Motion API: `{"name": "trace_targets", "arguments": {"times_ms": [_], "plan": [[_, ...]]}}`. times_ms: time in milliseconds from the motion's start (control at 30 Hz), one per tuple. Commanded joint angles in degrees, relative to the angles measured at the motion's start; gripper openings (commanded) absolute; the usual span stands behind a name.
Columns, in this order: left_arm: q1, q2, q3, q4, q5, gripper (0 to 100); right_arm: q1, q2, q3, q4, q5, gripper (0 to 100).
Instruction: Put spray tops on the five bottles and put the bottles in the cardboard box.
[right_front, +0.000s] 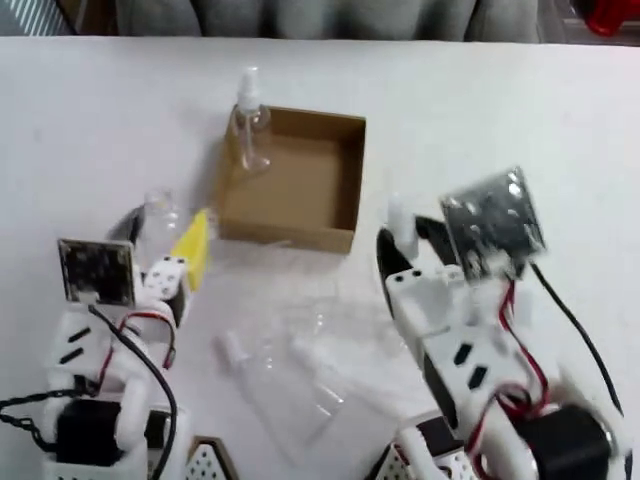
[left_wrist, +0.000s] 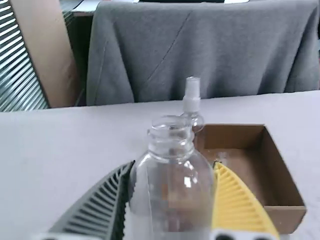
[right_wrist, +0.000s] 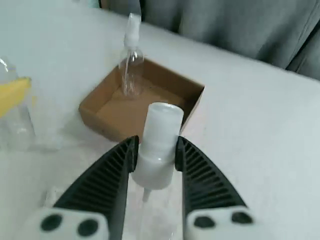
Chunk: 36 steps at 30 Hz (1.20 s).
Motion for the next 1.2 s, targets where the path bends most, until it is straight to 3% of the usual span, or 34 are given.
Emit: {"name": "trace_targets", "arguments": {"times_ms": [0, 267, 400, 733, 933, 1167], "plan": [[7.3, -2.6, -1.2, -4.1, 0.7, 2, 0.0, -6.0, 1.7, -12.5, 0.3, 1.6], [18.3, -5.9, 4.7, -7.1, 0.3, 2, 0.0, -7.8, 2.2, -29.1, -0.4, 1.6], [21.7, -12.4, 14.2, -11.7, 0.2, 2, -0.5, -7.6, 2.8, -40.7, -9.8, 1.5], [21.4, -12.6, 17.8, -13.6, 0.2, 2, -0.6, -7.3, 22.7, -73.7, -12.7, 1.5], [20.9, -12.6, 23.3, -14.3, 0.1, 2, -4.5, -1.0, 26.1, -76.8, -12.7, 1.5], [13.1, -12.6, 30.9, -25.9, 0.1, 2, -10.2, 7.5, 24.4, -80.2, -11.8, 1.5]]}}
